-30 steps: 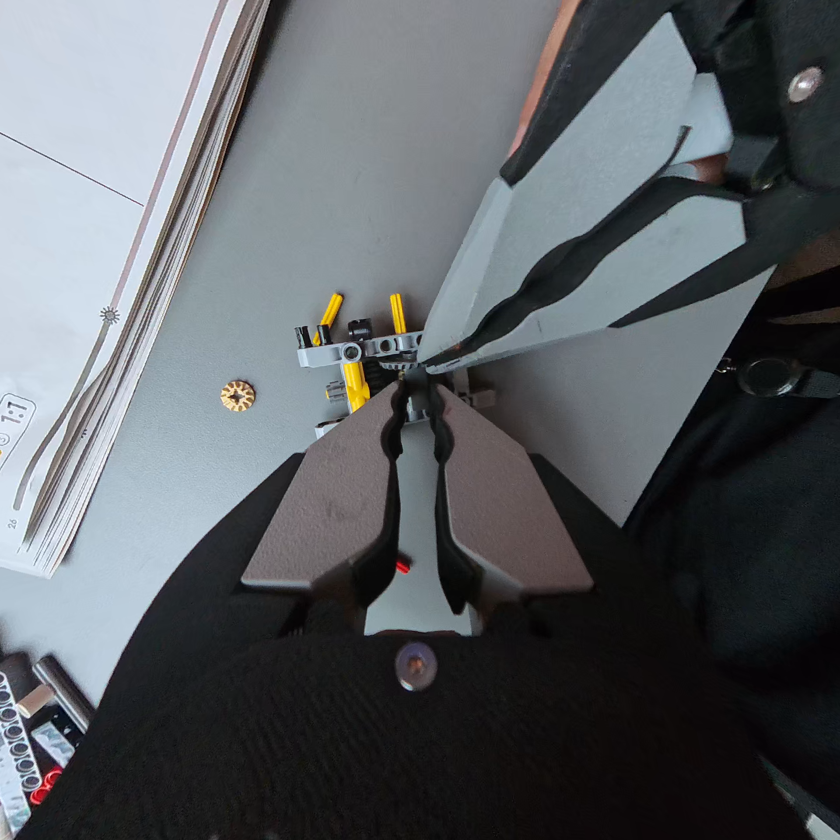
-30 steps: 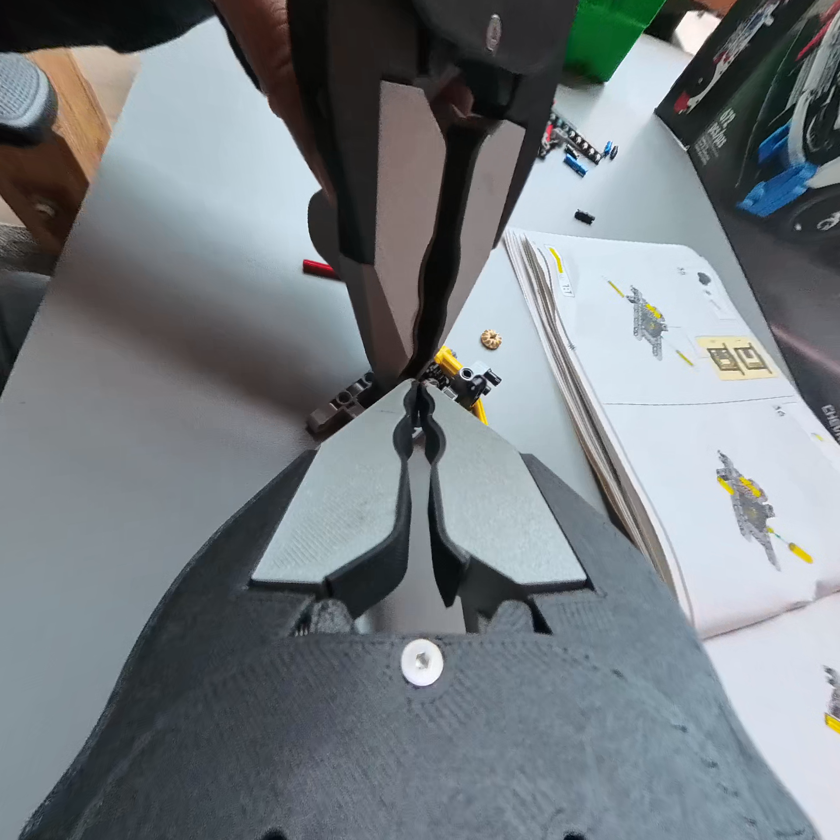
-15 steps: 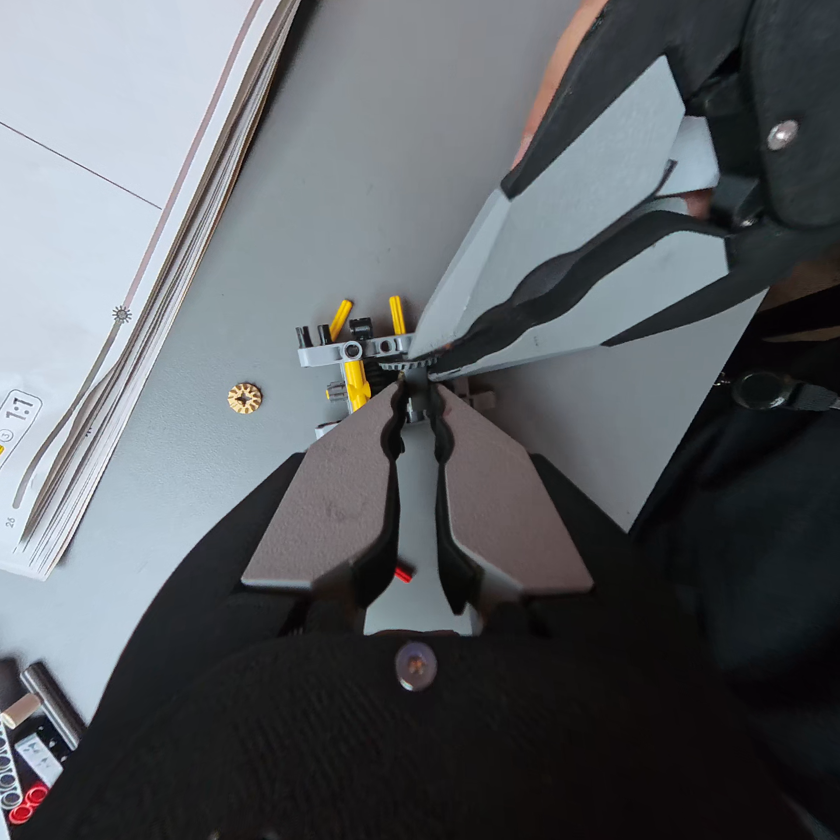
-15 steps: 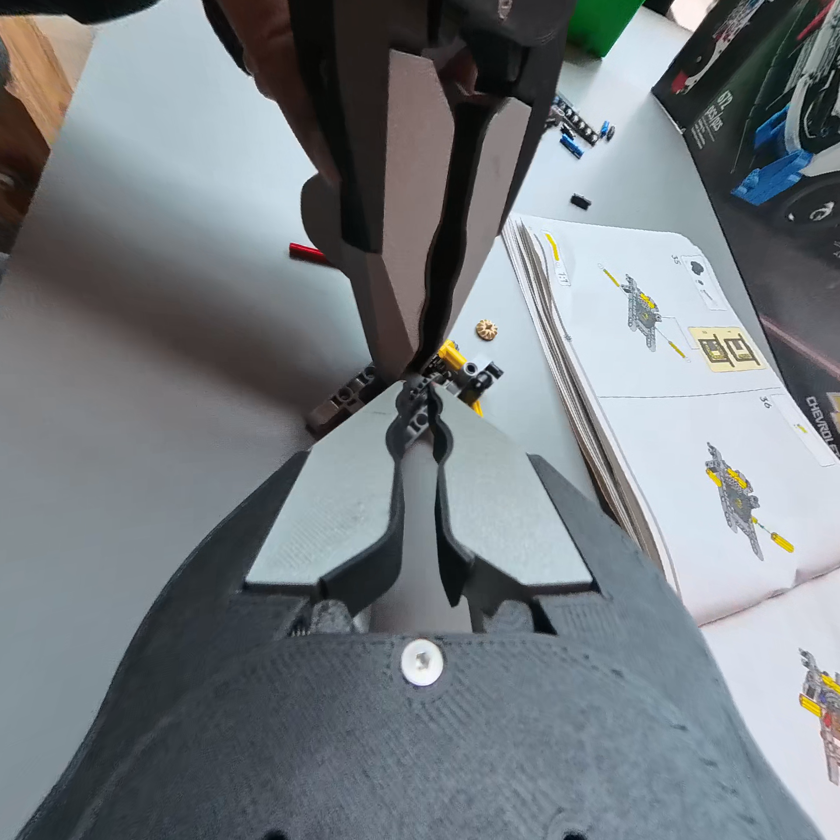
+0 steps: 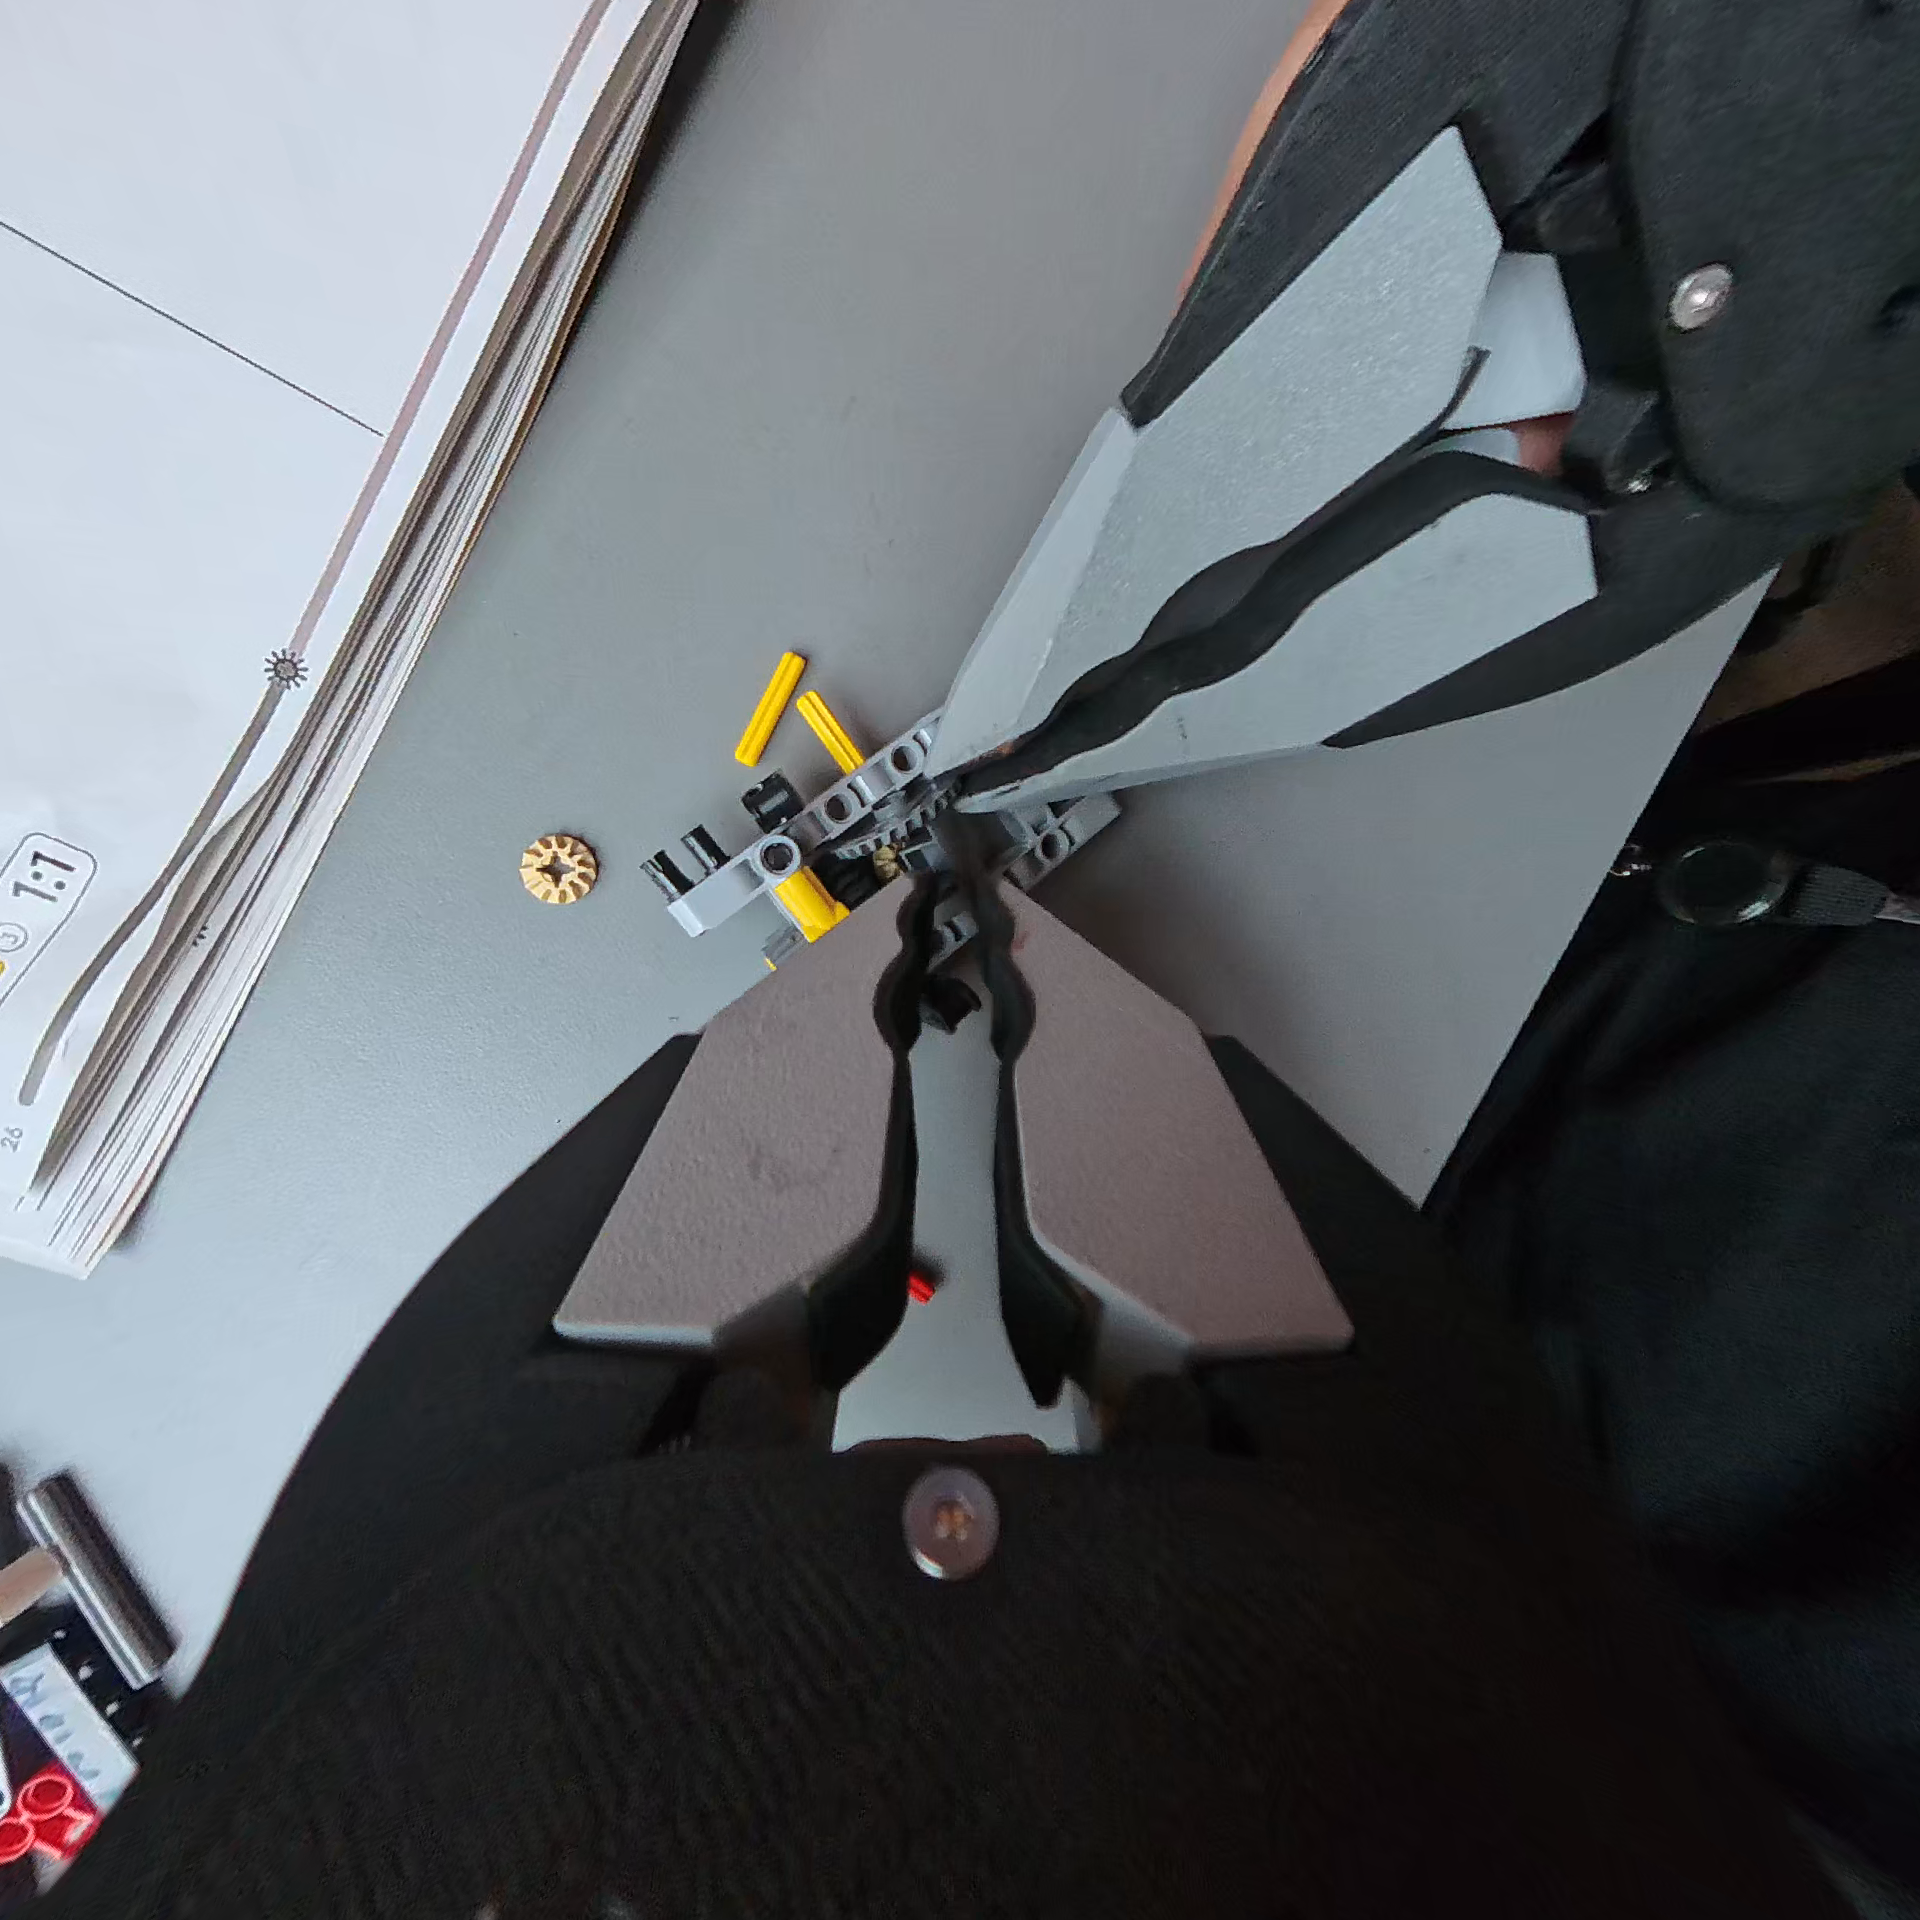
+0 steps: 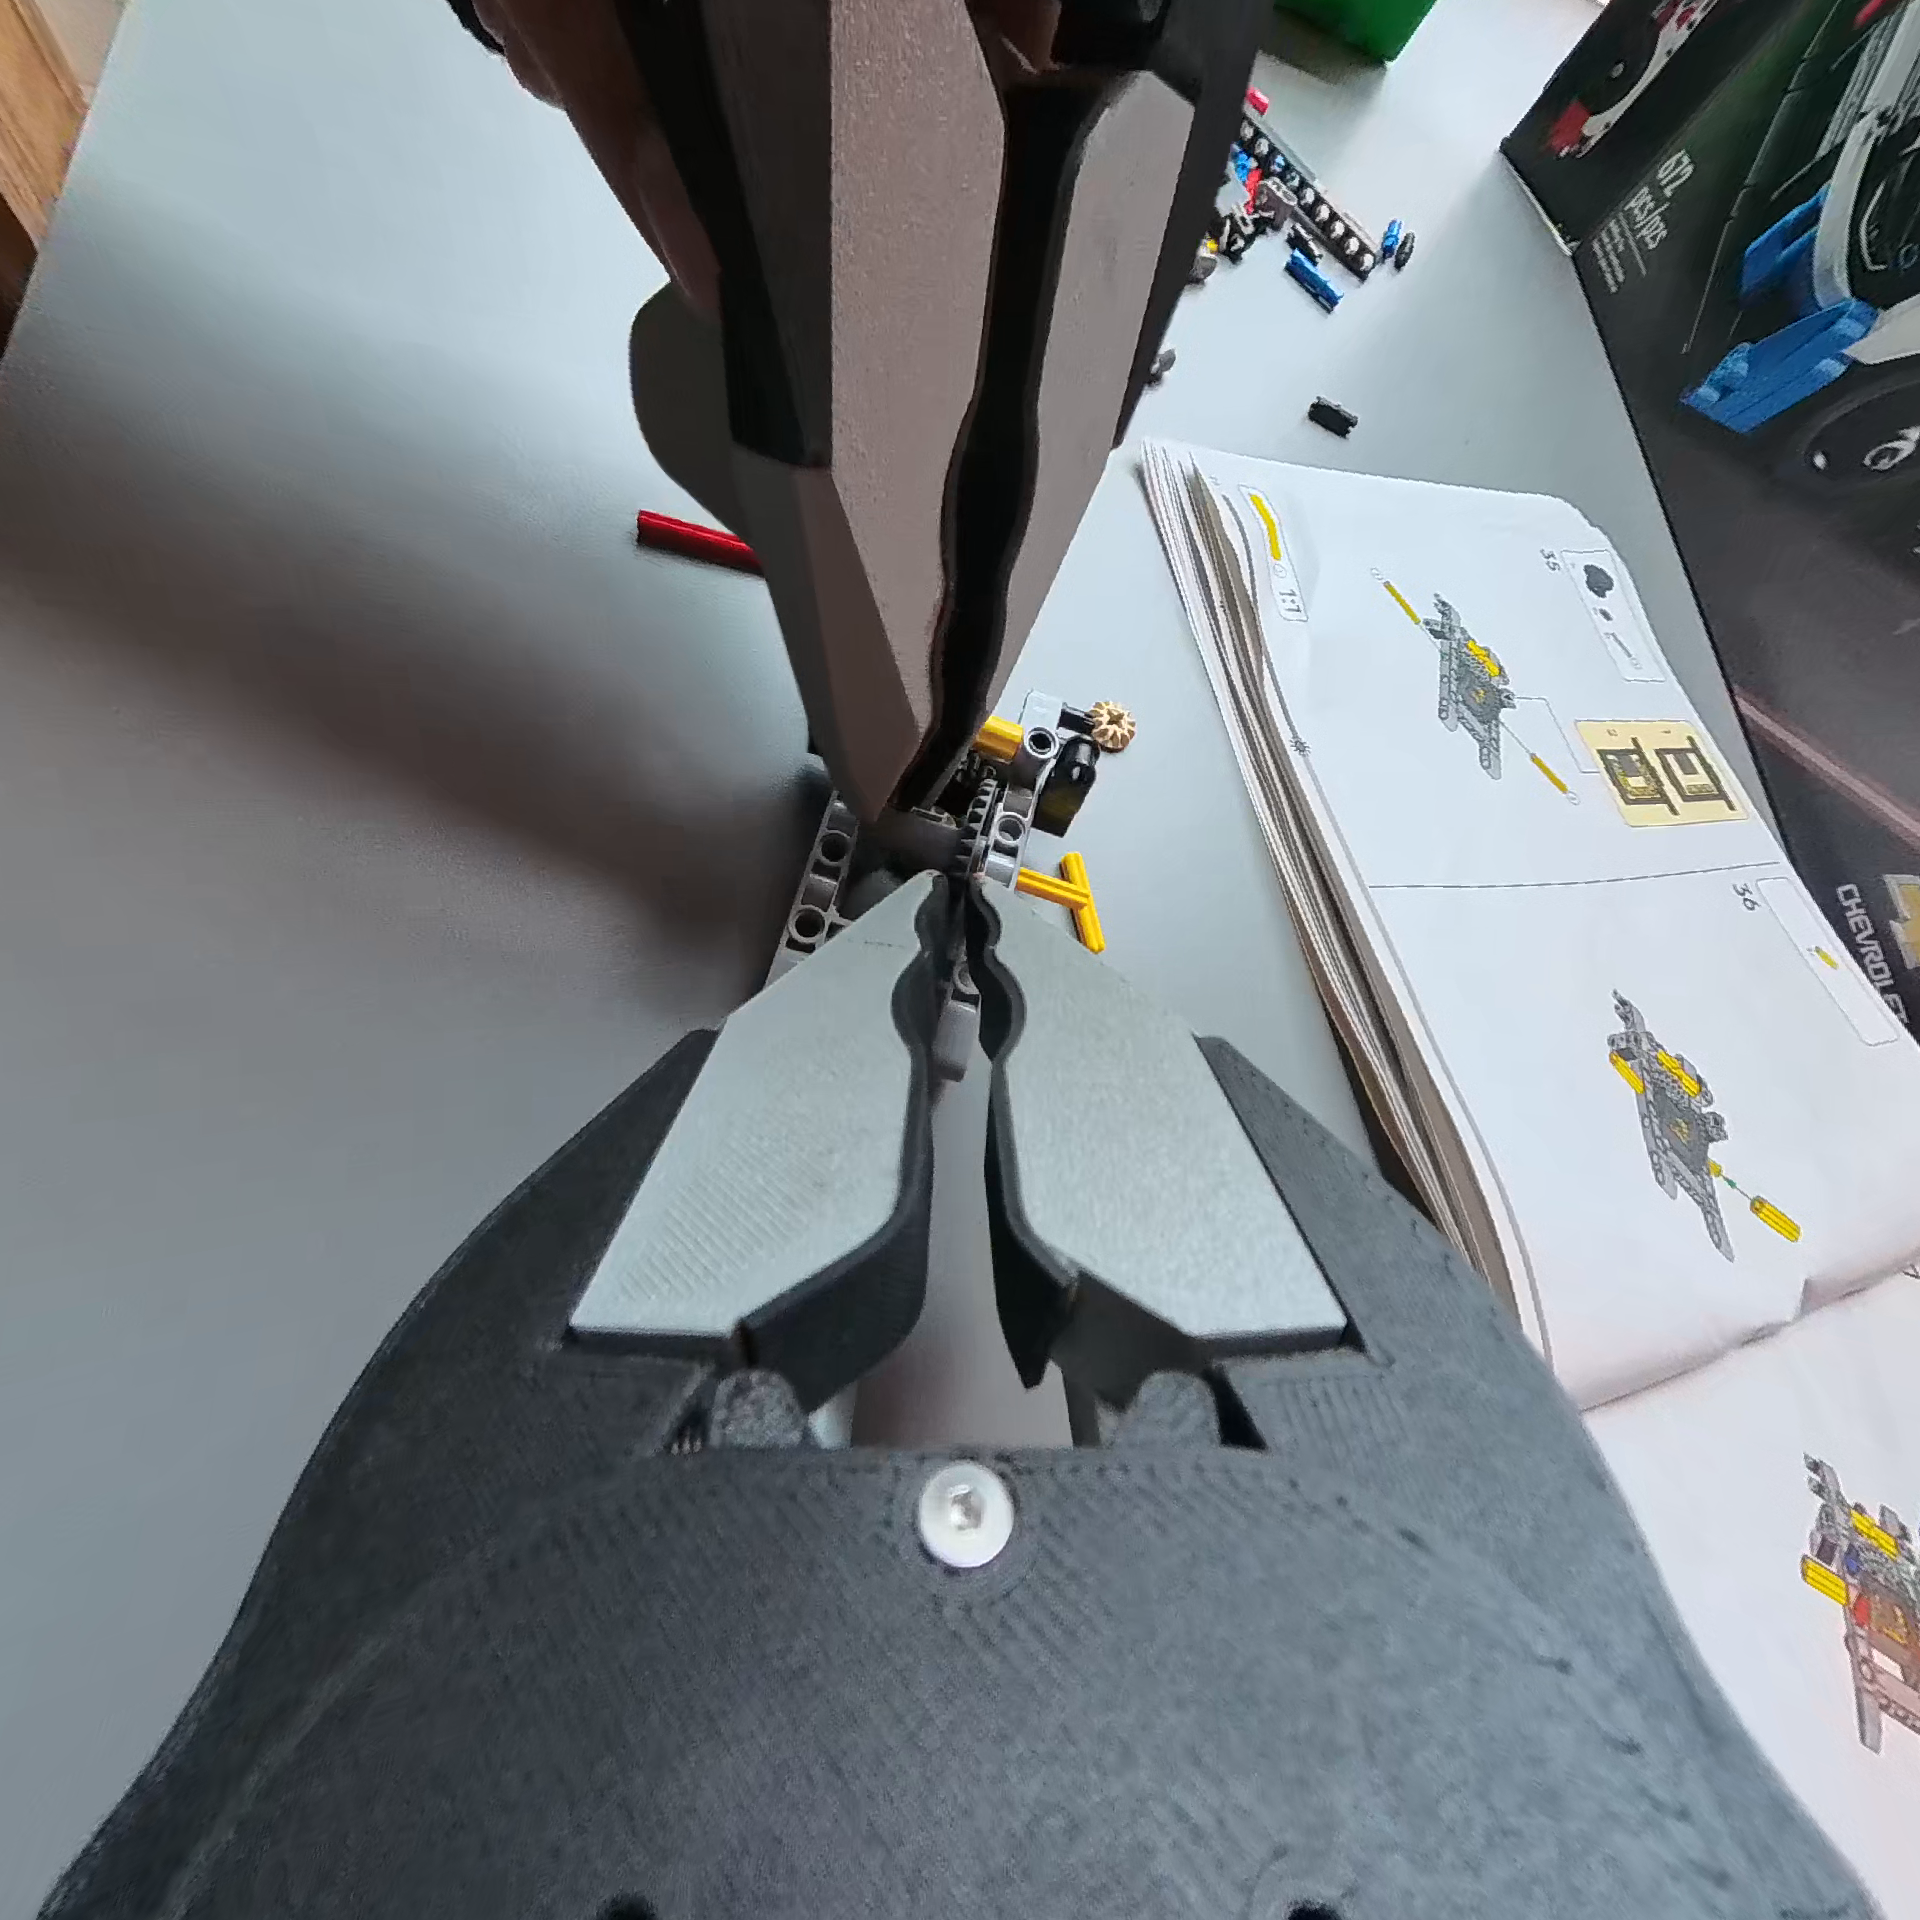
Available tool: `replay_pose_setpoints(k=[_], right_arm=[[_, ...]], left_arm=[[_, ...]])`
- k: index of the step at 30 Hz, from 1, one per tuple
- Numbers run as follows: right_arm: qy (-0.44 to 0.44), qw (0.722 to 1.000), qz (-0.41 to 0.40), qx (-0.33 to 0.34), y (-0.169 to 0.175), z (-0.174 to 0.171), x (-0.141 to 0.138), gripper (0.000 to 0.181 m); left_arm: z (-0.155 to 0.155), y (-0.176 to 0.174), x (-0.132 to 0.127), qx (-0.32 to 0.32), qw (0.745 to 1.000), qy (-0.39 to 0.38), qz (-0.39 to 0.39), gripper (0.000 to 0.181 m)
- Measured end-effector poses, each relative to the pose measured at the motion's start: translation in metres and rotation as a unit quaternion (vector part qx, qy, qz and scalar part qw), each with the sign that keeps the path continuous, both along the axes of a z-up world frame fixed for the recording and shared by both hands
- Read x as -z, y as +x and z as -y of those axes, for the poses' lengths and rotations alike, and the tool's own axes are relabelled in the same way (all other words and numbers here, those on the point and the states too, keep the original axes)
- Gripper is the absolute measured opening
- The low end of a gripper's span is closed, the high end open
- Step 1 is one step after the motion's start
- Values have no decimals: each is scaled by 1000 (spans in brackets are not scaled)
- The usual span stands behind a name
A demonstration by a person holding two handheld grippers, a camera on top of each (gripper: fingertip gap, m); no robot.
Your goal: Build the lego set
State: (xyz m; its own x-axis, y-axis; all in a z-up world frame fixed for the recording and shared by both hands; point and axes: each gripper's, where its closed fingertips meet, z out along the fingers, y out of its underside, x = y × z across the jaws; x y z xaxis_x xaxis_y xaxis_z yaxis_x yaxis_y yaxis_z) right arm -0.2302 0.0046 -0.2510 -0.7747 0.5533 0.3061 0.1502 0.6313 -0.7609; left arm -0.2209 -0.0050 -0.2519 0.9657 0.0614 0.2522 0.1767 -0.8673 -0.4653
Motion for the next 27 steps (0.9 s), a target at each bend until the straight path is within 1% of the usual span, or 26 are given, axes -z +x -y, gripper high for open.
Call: replay_pose_setpoints(k=[10,18,22,27], right_arm=[[1,1000,-4,-4,0,1,0,0],[1,1000,-6,-7,0,1,-1,0],[3,1000,-8,-7,0,1,-1,0],[2,1000,-8,-7,0,1,-1,0]], left_arm=[[3,2,-4,3,1000,5,1,7],[11,1,-21,2,1000,19,-9,7],[21,-11,-30,-14,999,23,-26,8],[40,-35,-40,-56,997,31,-34,8]])
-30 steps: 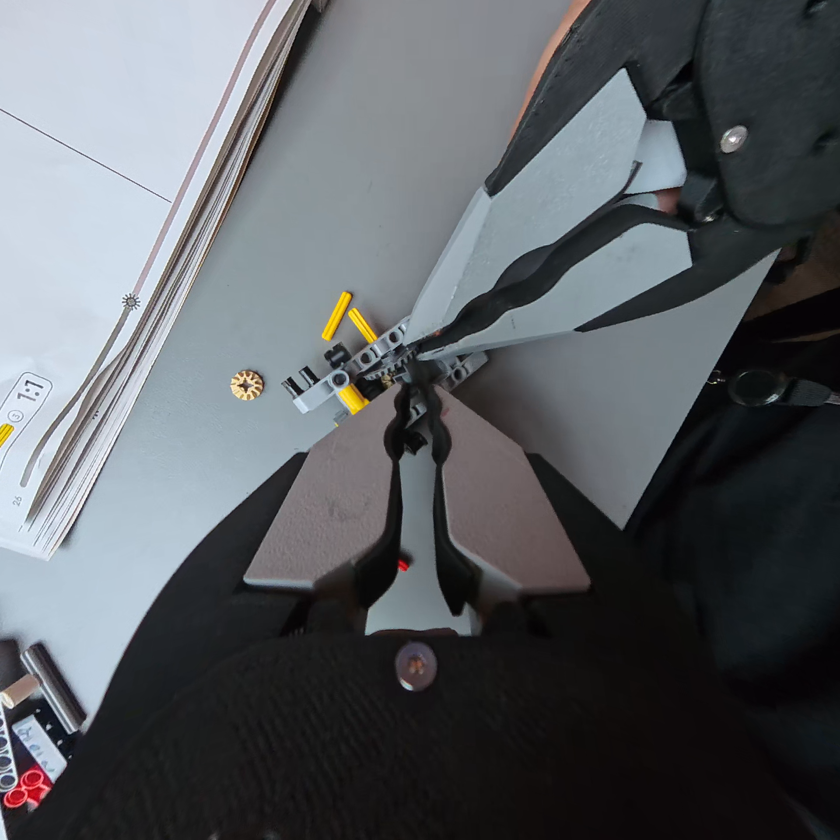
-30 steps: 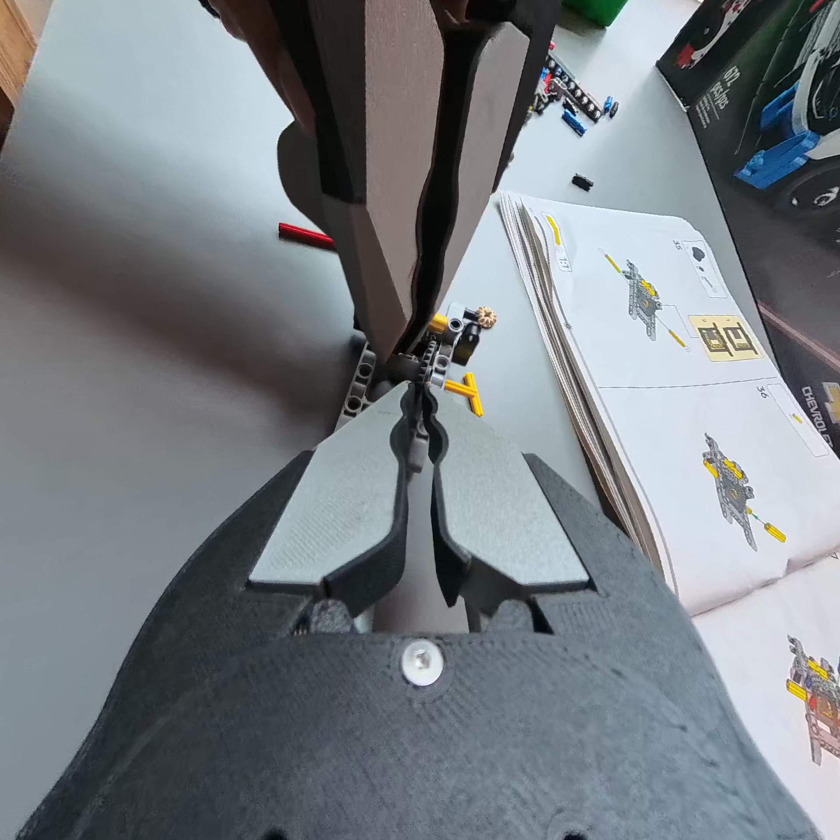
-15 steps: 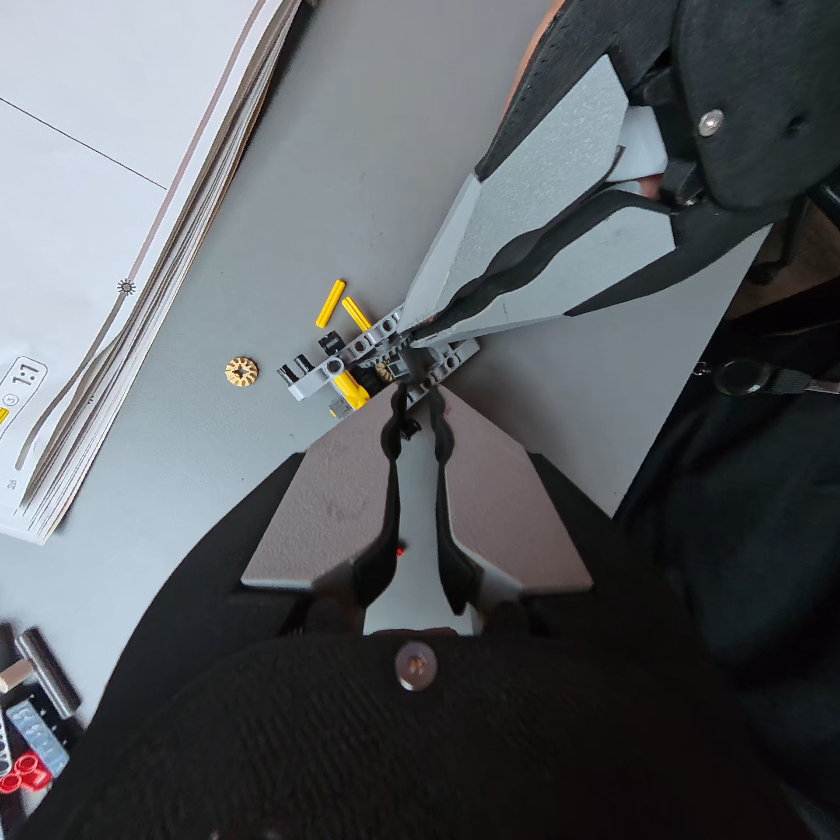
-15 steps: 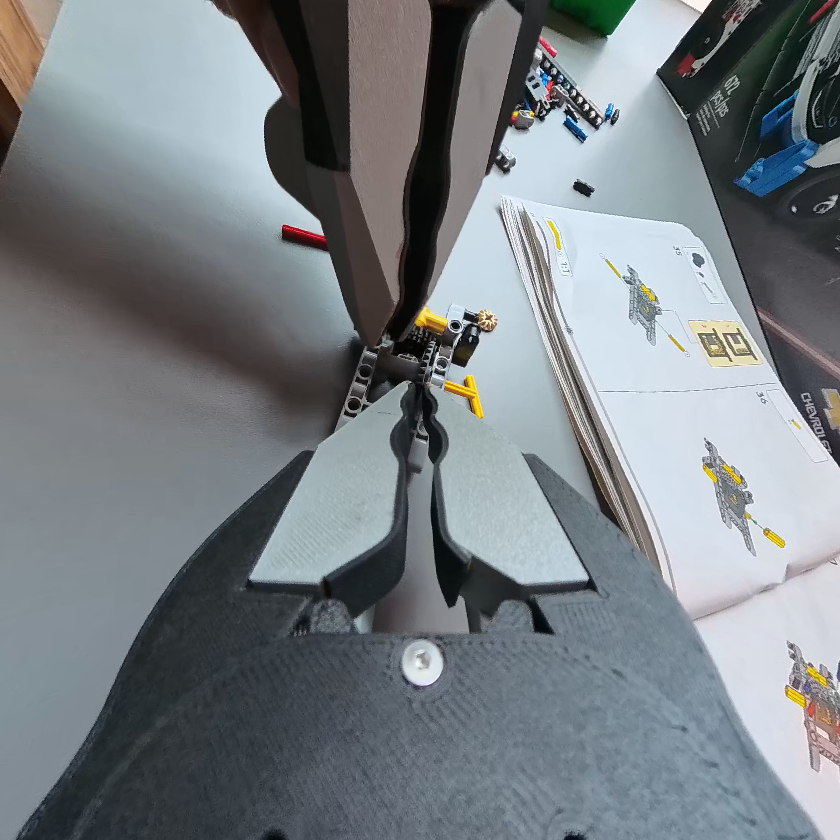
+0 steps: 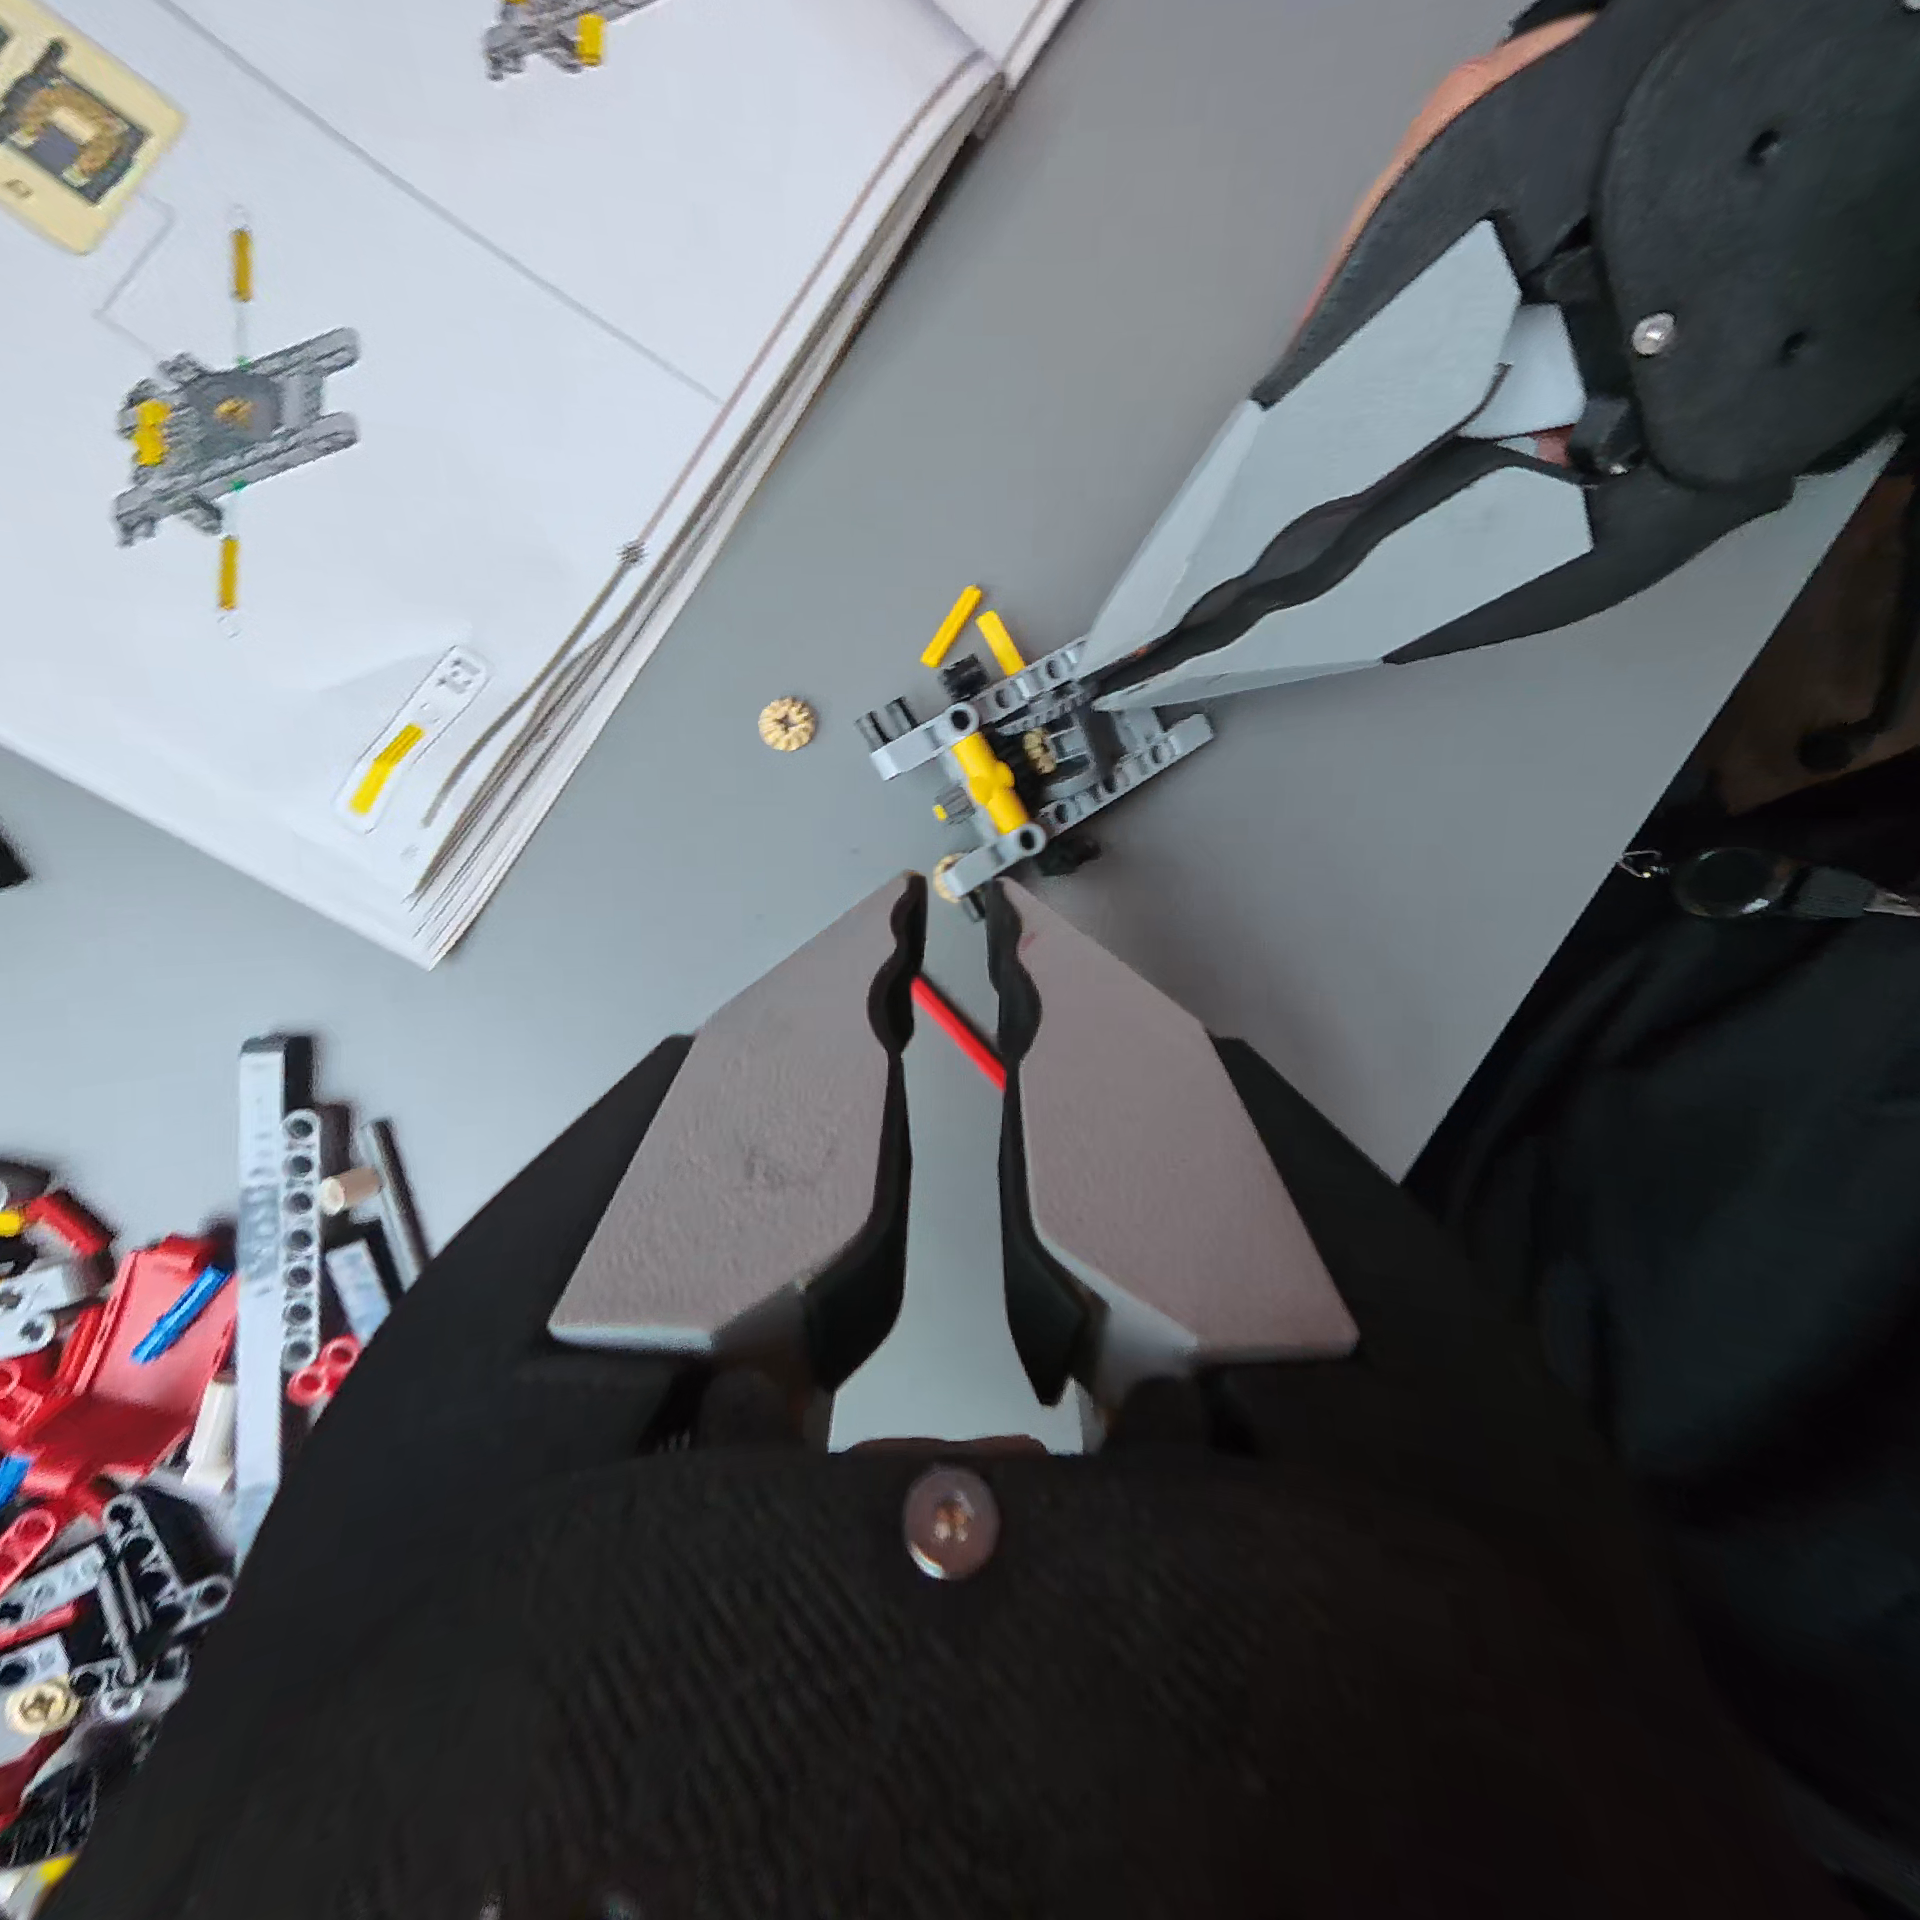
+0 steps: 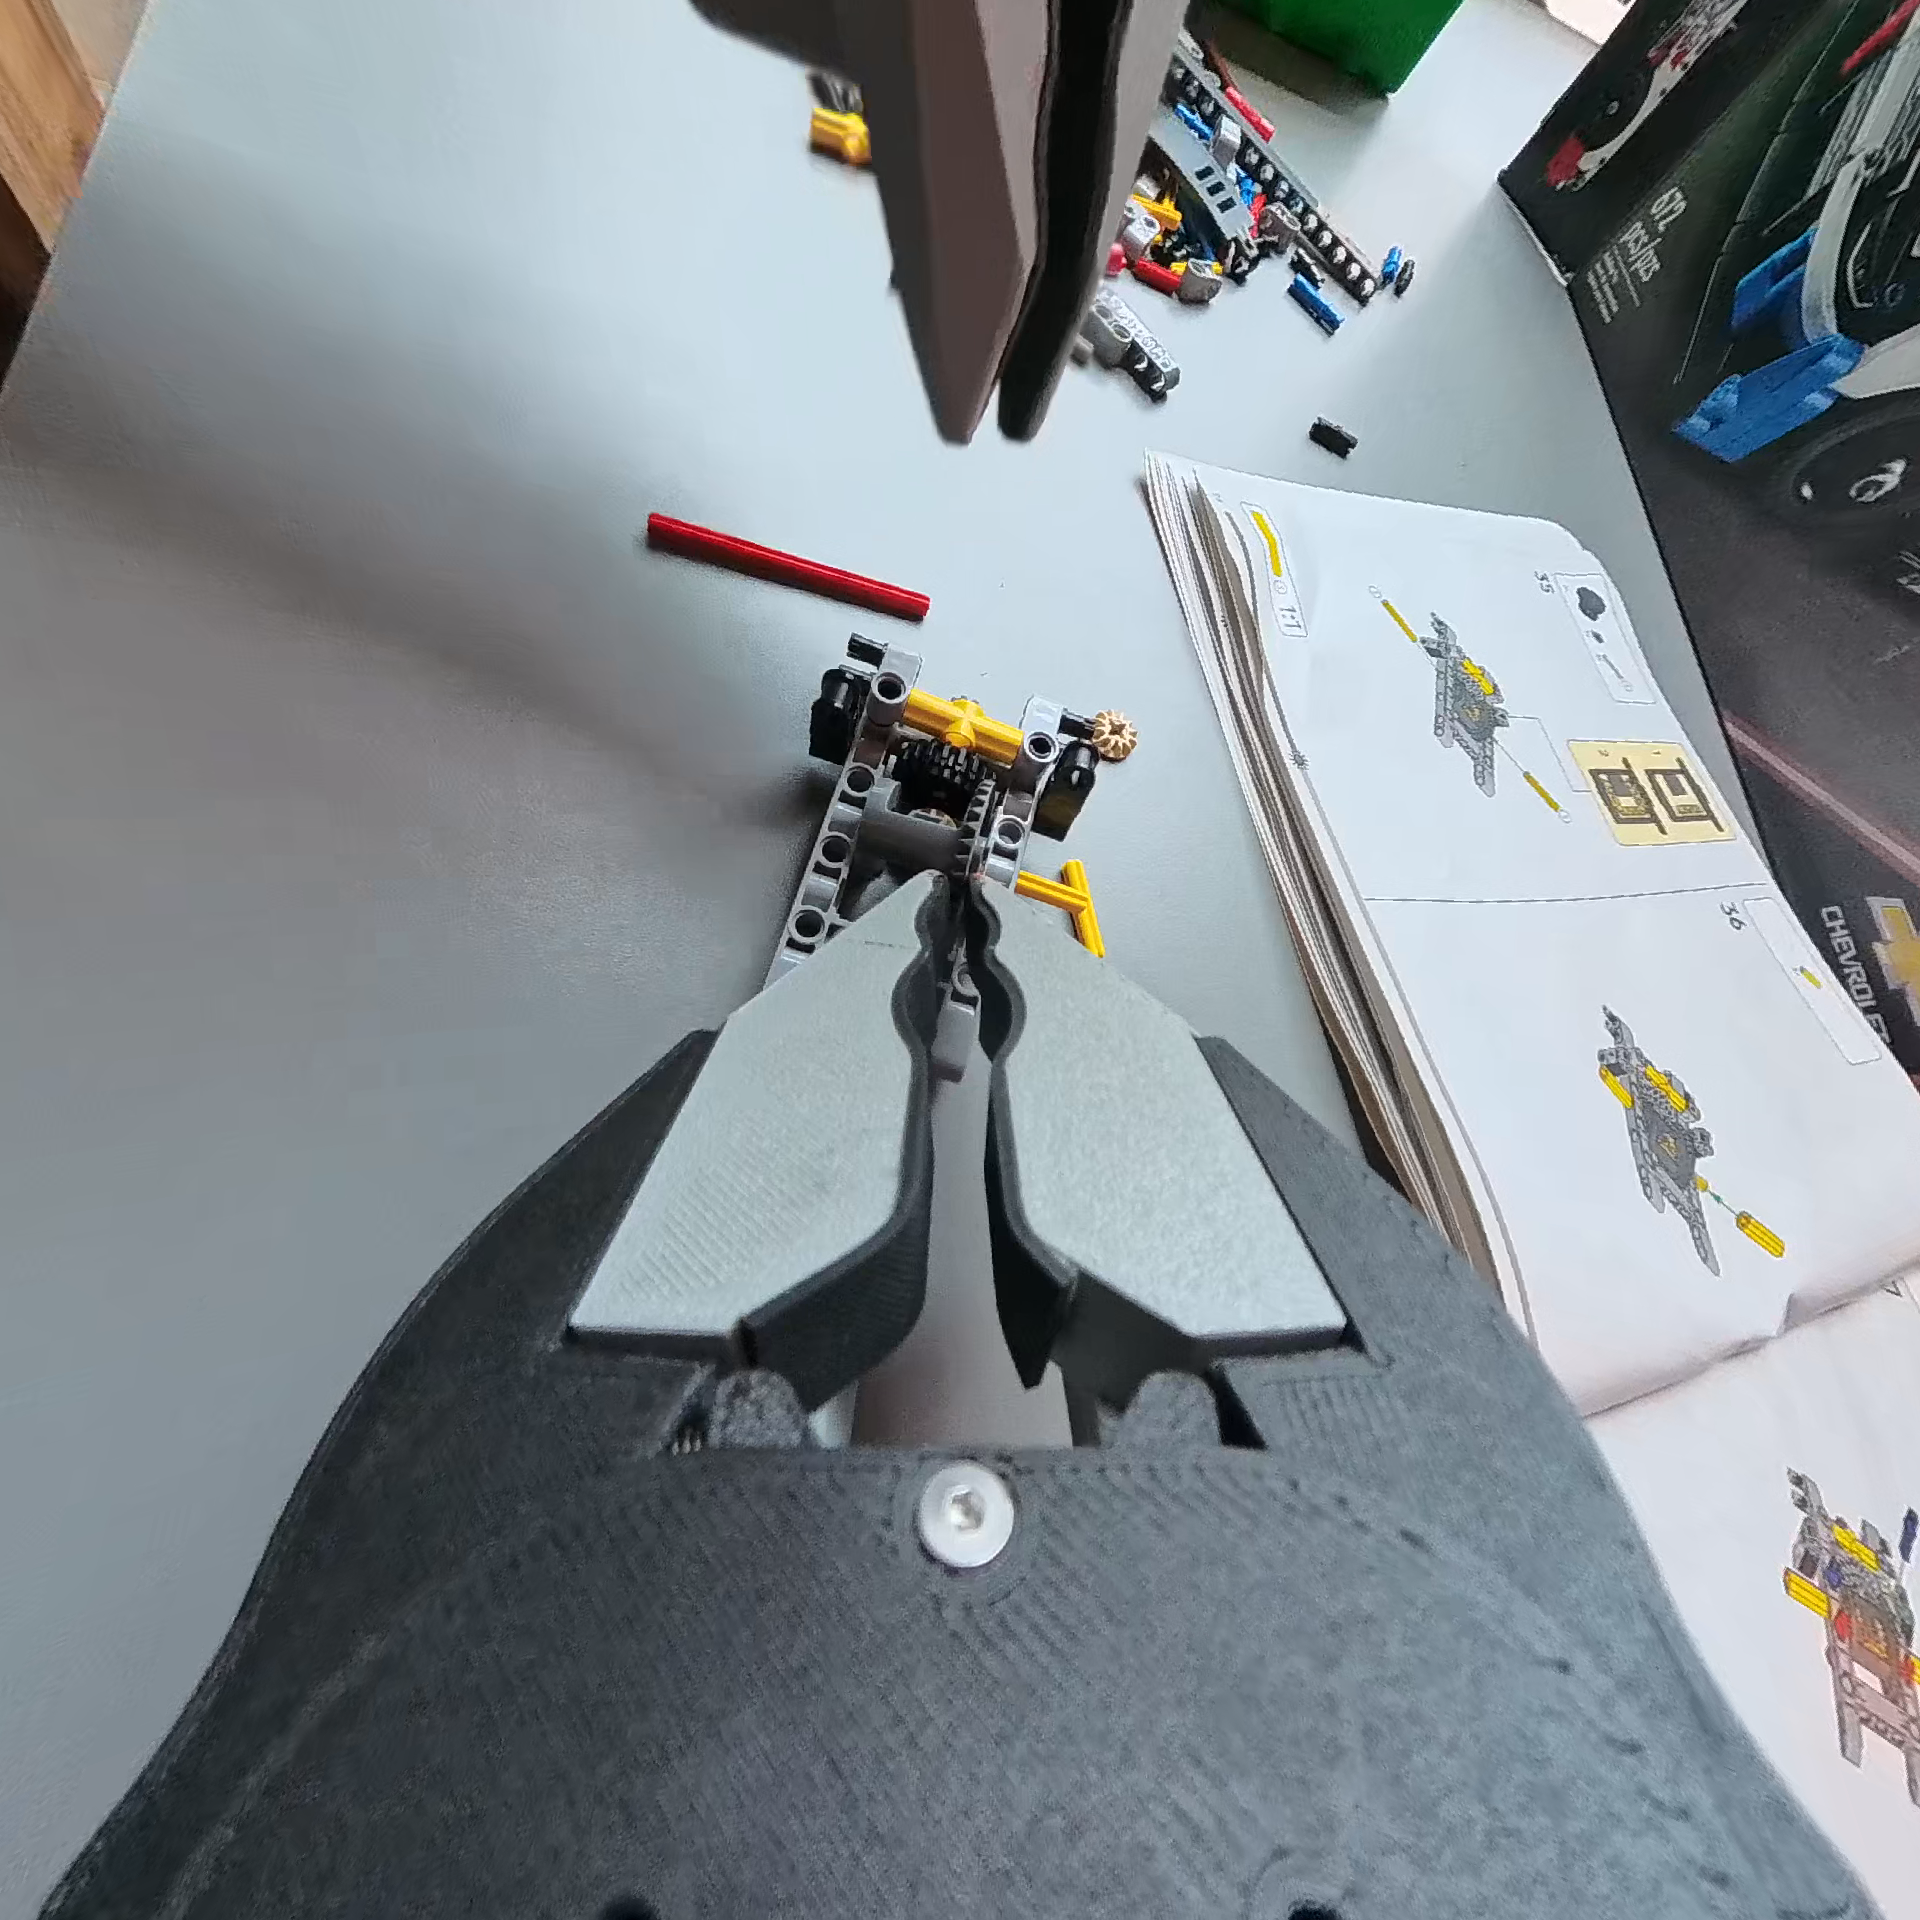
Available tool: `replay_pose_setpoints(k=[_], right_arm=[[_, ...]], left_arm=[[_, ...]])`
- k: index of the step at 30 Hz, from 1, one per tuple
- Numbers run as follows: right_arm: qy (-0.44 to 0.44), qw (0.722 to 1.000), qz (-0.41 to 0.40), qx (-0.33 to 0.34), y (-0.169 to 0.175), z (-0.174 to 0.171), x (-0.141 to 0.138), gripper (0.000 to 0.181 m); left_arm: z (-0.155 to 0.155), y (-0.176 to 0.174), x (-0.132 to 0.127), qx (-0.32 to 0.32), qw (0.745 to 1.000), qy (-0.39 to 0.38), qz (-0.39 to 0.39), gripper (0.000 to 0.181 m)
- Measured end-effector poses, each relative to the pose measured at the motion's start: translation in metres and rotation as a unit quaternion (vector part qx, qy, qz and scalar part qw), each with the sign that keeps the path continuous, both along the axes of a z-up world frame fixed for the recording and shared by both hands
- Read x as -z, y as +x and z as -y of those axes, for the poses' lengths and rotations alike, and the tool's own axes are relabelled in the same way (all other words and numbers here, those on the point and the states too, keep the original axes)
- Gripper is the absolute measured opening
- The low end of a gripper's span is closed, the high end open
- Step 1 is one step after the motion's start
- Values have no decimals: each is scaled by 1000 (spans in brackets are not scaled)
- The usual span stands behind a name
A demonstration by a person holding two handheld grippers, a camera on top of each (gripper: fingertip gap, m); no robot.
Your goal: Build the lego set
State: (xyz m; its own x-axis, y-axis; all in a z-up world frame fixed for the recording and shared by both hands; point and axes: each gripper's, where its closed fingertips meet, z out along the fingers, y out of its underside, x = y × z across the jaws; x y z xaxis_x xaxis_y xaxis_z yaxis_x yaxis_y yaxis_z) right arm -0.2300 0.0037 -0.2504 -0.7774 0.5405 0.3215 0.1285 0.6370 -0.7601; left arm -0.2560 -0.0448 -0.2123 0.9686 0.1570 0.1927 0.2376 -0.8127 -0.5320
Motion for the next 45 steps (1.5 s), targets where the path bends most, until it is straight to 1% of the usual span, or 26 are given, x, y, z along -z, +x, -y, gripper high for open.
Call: replay_pose_setpoints(k=[5,25,45], right_arm=[[3,1000,-3,0,0,0,0,0],[7,1000,-5,-4,0,0,1,0],[9,1000,-5,-7,1,1,1,0]], left_arm=[[12,-14,6,-29,999,-4,15,10],[13,-19,30,-27,999,-25,27,14],[10,-15,33,-17,999,-31,26,16]])
